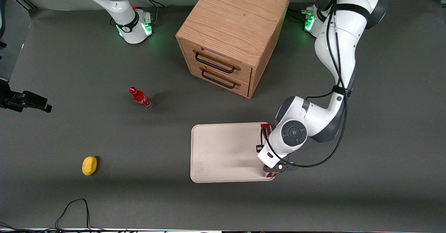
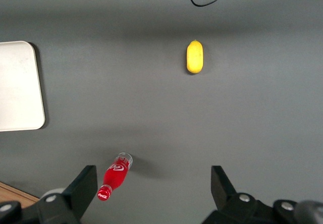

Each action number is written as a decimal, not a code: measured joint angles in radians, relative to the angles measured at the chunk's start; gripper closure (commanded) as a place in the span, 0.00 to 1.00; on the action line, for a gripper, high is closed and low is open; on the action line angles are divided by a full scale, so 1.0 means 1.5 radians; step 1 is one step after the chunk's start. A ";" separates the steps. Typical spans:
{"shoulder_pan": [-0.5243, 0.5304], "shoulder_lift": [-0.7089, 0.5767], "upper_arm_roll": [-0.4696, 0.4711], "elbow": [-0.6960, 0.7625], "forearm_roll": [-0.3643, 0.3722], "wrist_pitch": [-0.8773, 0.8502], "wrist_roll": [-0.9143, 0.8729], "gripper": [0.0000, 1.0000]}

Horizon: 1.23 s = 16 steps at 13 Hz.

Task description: Place red cookie box on tray

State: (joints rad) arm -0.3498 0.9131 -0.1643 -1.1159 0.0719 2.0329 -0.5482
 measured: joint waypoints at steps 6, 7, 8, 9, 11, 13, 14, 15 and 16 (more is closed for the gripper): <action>0.001 -0.021 0.007 0.010 0.001 0.001 0.001 0.00; 0.007 -0.045 0.010 0.006 0.001 -0.003 0.002 0.00; 0.021 -0.080 0.013 -0.004 -0.002 -0.015 0.006 0.00; 0.045 -0.128 0.015 -0.025 -0.014 -0.037 0.017 0.00; 0.119 -0.243 0.019 -0.075 -0.042 -0.122 0.082 0.00; 0.203 -0.339 0.021 -0.112 -0.045 -0.231 0.203 0.00; 0.243 -0.383 0.022 -0.135 -0.046 -0.268 0.257 0.00; 0.277 -0.424 0.022 -0.168 -0.047 -0.283 0.292 0.00; 0.305 -0.466 0.022 -0.212 -0.048 -0.283 0.317 0.00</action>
State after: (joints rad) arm 0.1072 0.2144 -0.1315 -1.4340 0.0003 1.6089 -0.0731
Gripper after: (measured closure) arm 0.000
